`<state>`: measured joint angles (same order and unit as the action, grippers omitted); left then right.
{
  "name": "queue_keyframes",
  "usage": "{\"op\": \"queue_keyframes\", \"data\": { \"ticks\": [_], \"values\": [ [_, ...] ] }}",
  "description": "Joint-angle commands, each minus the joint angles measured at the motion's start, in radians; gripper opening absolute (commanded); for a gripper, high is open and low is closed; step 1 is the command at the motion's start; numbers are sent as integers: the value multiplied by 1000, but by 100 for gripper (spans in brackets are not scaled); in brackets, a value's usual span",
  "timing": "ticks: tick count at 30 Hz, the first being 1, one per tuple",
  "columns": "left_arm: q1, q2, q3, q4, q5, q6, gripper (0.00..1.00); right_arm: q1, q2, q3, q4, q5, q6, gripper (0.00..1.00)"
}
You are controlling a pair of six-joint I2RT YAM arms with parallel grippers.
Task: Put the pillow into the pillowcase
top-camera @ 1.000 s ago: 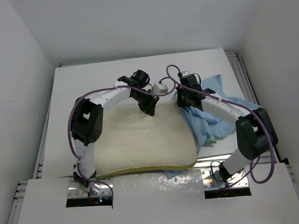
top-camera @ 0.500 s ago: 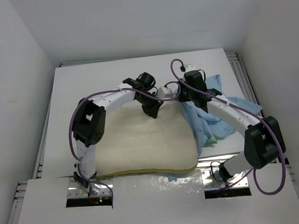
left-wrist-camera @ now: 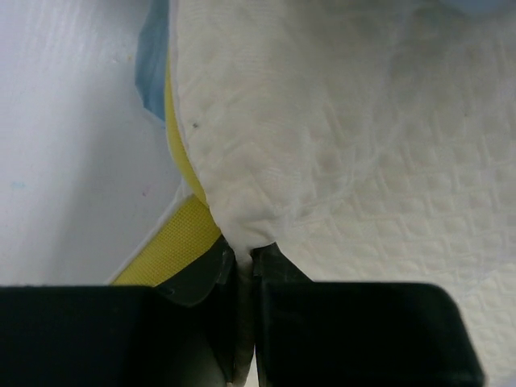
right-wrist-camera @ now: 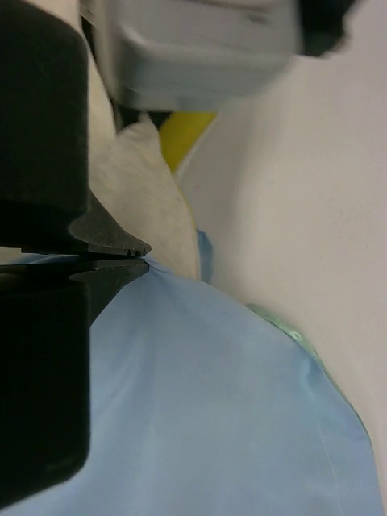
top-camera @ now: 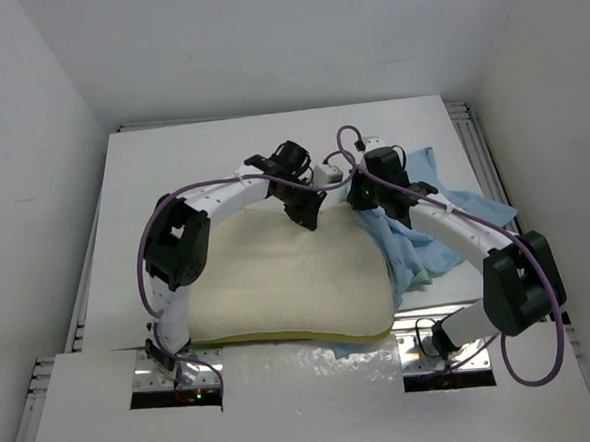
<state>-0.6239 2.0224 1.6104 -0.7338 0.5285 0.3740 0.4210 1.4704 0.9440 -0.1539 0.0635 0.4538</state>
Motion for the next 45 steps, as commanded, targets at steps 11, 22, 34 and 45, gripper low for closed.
{"op": "queue_keyframes", "data": {
  "ticks": [11,22,34,45],
  "values": [
    [96,-50,31,451,-260,-509,0,25,-335,-215,-65,-121,101,0],
    [150,-47,-23,493,-286,-667,0,65,-223,-119,-124,-228,141,32],
    [159,-51,-52,516,-361,-641,7,48,-363,67,-452,260,272,35],
    [158,-125,104,475,-267,-359,62,-59,-437,-209,-348,357,523,48]
  ]
}}
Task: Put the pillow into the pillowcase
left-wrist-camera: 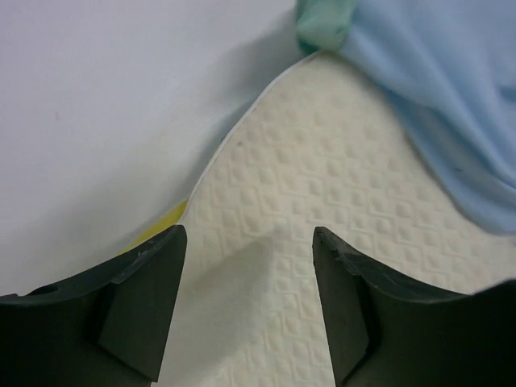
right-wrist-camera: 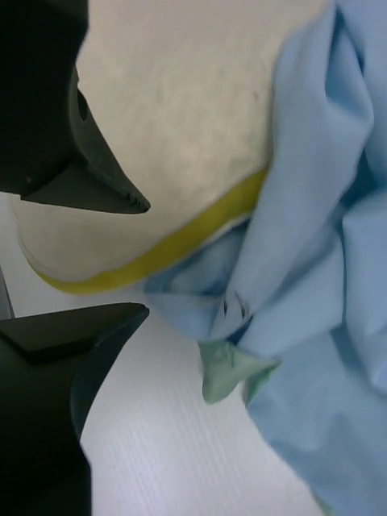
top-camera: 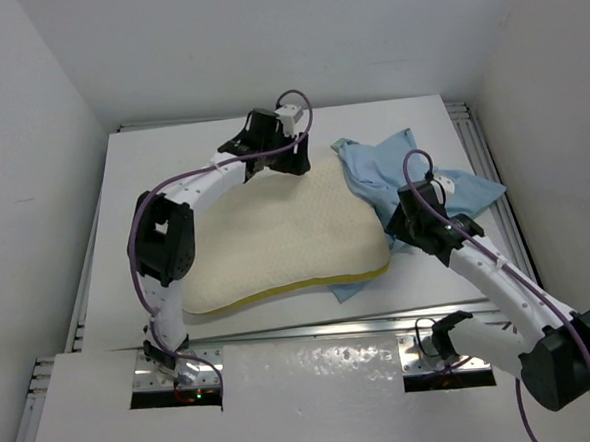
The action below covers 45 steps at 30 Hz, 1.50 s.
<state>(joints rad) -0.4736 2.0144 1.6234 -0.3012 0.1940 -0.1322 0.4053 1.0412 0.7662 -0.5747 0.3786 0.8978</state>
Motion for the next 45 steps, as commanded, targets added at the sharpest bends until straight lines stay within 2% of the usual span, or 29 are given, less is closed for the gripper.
{"op": "queue_keyframes", "data": {
  "ticks": [1,2,3,4,5,6,7,9,11,13,15,16,18,20,23,27,31,34,36,37,38,39,40,42,43,44,45],
  "values": [
    [7,-126,110,24,105,198,62,-54,-3,-41,91,37,81,50],
    [3,-134,145,8,146,251,61,-66,14,-48,105,26,75,50],
    [-2,-153,160,-16,244,378,61,-86,25,-51,137,19,66,49],
    [-22,-163,194,-114,345,554,59,-100,55,-51,156,13,47,46],
    [-40,-170,210,-193,375,556,58,-100,74,-47,156,13,35,44],
    [-63,-186,222,-281,384,765,58,-102,91,-44,164,11,23,42],
    [-121,-193,225,-455,378,857,58,-102,108,-39,167,9,4,40],
    [-178,-235,159,-574,334,1030,59,-103,134,-48,188,5,-3,40],
    [-247,-279,10,-624,306,1083,62,-103,134,-86,209,28,10,40],
    [-336,-365,-156,-581,266,1097,65,-103,119,-131,214,55,39,40],
    [-428,-454,-261,-474,142,1082,70,-105,93,-168,246,83,47,39],
    [-516,-468,-302,-442,89,1050,72,-103,89,-204,265,82,49,40],
    [-562,-444,-344,-386,9,927,76,-106,97,-228,314,57,35,40],
    [-568,-410,-347,-343,-34,832,80,-106,111,-246,355,30,18,41],
    [-568,-353,-359,-241,-120,793,82,-106,138,-258,371,14,23,42],
    [-568,-310,-382,-173,-157,780,83,-108,148,-307,440,-13,32,40],
    [-568,-273,-456,-84,-229,783,82,-106,169,-352,550,-139,32,36],
    [-568,-267,-484,-61,-225,789,79,-106,174,-360,569,-175,38,31],
    [-568,-270,-493,-56,-212,783,75,-106,171,-364,569,-181,29,27],
    [-568,-267,-496,-47,-205,772,71,-106,168,-366,569,-178,26,15],
    [-568,-264,-505,-26,-202,767,60,-108,161,-364,569,-175,21,8],
    [-568,-261,-508,-15,-202,758,53,-108,155,-364,561,-172,20,2],
    [-568,-253,-510,-1,-202,755,42,-108,132,-366,552,-159,16,0],
    [-568,-247,-507,5,-203,749,27,-108,102,-367,520,-147,-8,0],
    [-568,-243,-507,7,-202,747,11,-108,83,-367,504,-141,-19,0],
    [-566,-243,-507,7,-202,744,3,-106,44,-367,487,-127,-45,0],
    [-566,-241,-505,4,-200,738,0,-108,24,-366,448,-124,-63,0]
  ]
}}
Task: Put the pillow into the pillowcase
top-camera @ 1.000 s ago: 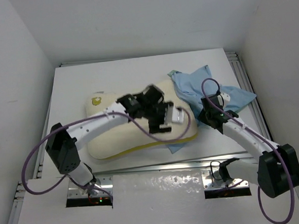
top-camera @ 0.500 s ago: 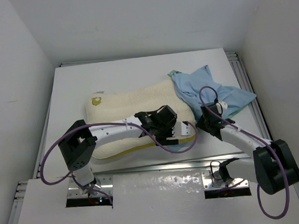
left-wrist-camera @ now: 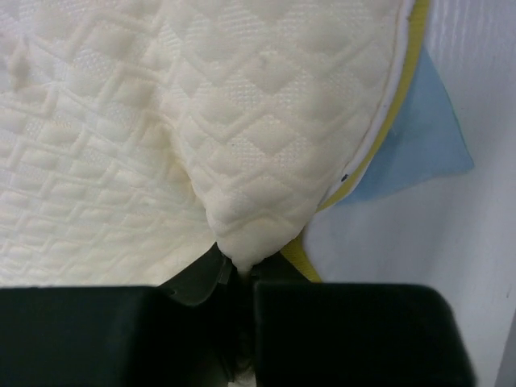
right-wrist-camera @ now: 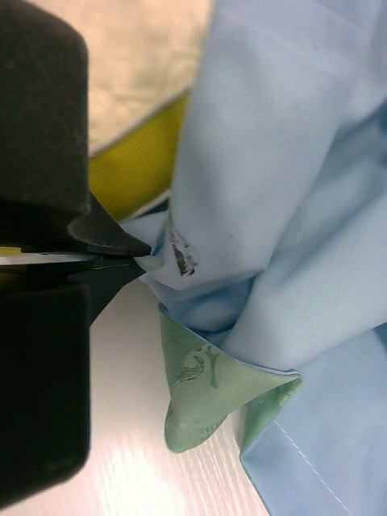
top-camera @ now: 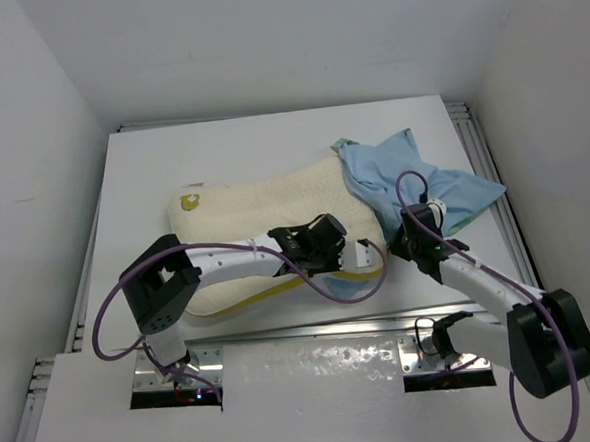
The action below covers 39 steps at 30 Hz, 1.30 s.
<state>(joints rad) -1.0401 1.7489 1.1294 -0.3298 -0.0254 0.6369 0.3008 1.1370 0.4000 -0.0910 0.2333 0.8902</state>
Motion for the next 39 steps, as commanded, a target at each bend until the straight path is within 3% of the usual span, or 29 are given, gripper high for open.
{"op": "queue_keyframes", "data": {
  "ticks": [1,6,13,29,36,39],
  "values": [
    [0,23,-8,25,19,-36,0,-3,-94,3,-58,24,-72,0],
    [48,20,58,-14,9,-106,0,-2,-219,22,-218,-3,-189,0],
    [89,50,200,-38,12,-215,0,0,-258,68,-383,-156,-299,0],
    [98,112,184,51,-73,-193,0,0,-335,191,-443,-597,-385,0],
    [206,167,285,5,-5,-313,0,0,-310,241,-676,-568,-519,0],
    [207,164,285,8,-21,-307,0,0,-322,272,-670,-643,-556,0]
  ]
}}
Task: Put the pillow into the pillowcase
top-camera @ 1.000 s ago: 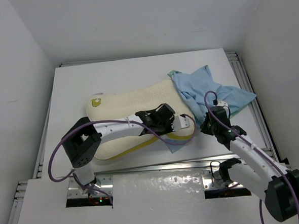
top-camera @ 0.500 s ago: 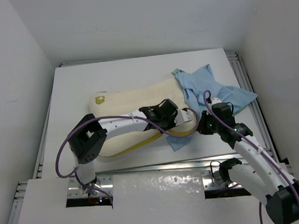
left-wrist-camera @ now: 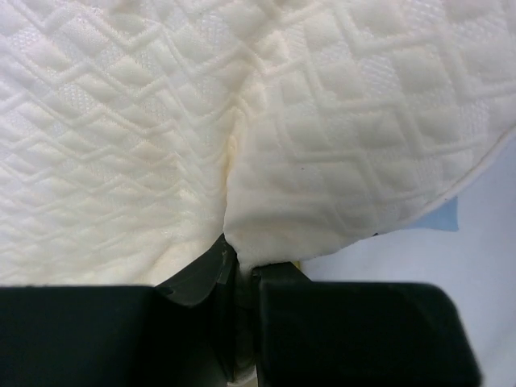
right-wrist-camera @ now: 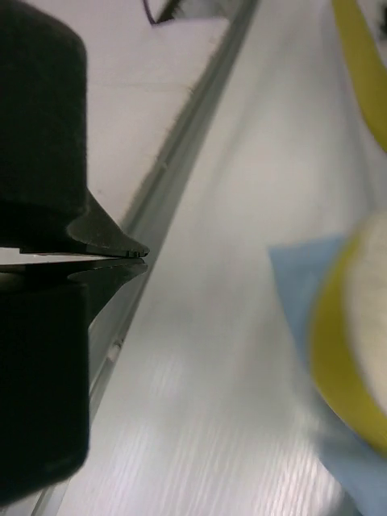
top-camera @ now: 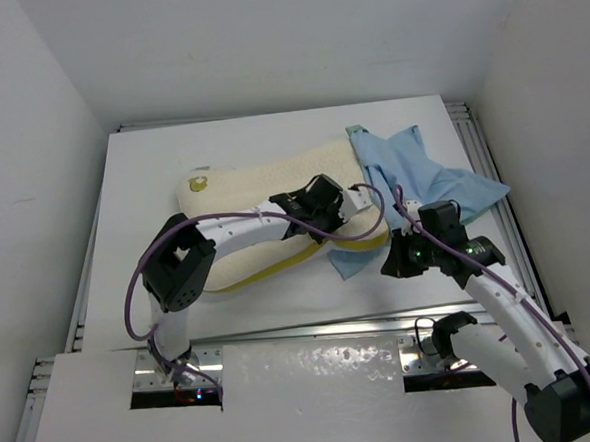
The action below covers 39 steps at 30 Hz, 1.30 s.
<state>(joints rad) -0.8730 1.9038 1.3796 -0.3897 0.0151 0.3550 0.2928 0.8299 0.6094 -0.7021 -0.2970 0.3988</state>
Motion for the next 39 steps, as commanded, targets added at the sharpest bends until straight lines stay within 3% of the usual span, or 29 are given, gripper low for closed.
{"op": "queue_keyframes", "data": {
  "ticks": [1,6,10,11,12,15,20,28,34,39],
  "values": [
    [39,9,33,68,-58,-27,0,9,-28,73,-34,-178,-55,0],
    [32,14,33,68,-12,-51,0,9,0,61,134,-226,35,0],
    [25,12,35,69,26,-51,0,6,-23,16,179,31,99,0],
    [25,9,35,65,22,-45,0,6,-29,26,177,191,116,25],
    [25,9,35,55,20,-42,0,6,-23,38,171,267,126,36],
    [25,8,29,46,28,-30,0,5,68,116,153,451,146,43],
    [20,-2,15,57,37,-28,0,5,231,214,280,455,140,63],
    [19,1,27,81,39,-51,0,6,461,251,406,538,84,59],
    [19,-3,24,81,40,-53,0,5,502,234,538,555,133,51],
    [19,-3,22,83,39,-51,0,5,534,230,604,565,153,49]
  ]
}}
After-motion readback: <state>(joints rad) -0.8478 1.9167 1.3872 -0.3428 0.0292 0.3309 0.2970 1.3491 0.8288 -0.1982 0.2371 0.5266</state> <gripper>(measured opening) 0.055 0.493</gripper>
